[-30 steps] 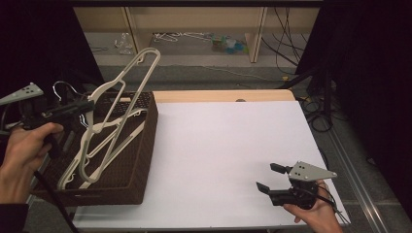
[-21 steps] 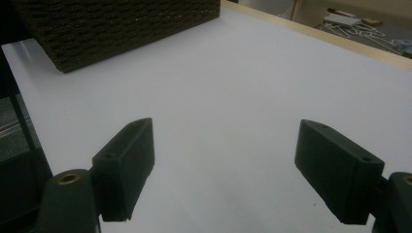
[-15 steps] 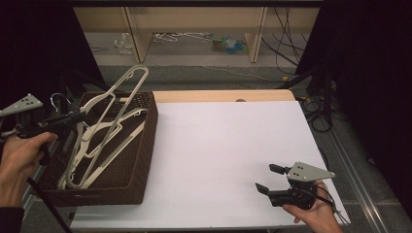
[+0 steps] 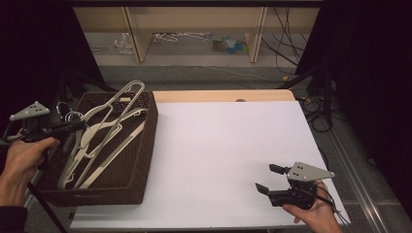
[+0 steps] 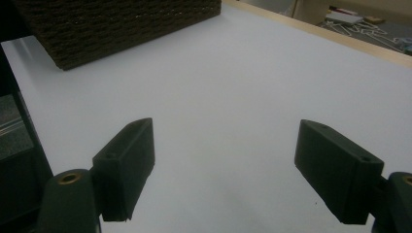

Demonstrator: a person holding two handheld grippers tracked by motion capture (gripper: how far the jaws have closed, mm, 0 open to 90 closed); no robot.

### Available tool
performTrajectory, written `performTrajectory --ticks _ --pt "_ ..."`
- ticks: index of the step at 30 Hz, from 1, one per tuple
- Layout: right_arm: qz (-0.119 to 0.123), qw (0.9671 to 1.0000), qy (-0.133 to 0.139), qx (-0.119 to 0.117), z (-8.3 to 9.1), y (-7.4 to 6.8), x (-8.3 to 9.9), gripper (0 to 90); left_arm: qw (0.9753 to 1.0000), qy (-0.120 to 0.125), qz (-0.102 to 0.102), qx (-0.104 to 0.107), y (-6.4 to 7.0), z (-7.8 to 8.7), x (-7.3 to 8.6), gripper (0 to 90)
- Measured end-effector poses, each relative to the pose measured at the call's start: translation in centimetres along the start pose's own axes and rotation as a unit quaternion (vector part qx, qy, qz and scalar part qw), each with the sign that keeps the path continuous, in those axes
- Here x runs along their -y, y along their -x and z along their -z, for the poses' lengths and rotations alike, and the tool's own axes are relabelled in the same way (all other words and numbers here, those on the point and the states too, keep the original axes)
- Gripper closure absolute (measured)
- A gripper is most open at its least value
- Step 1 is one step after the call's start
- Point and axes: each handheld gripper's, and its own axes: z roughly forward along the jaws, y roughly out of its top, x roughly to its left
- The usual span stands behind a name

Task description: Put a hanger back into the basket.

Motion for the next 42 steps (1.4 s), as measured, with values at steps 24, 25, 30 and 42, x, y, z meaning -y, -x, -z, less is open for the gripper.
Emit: performTrajectory --ticks 24,25,30,42 --pt "0.003 1.0000 -0.001 0.002 0.1 0.1 0.0 23.5 0.9988 -0.045 0.000 0.019 0.1 -3.4 1.7 85.0" --pt "0.002 1.0000 -0.001 0.002 0.1 0.1 0.0 23.5 0.9988 -0.045 0.004 0.016 0.1 -3.7 1.8 84.9" --pt "0.001 1.0000 -0.008 0.003 0.2 0.1 0.0 23.5 0.9986 -0.050 0.014 -0.008 -0.3 -4.3 2.4 84.4" --pt "0.002 1.0000 -0.002 0.000 0.1 0.1 0.1 23.5 0.9947 -0.065 0.046 -0.064 -1.7 -4.1 3.7 78.3"
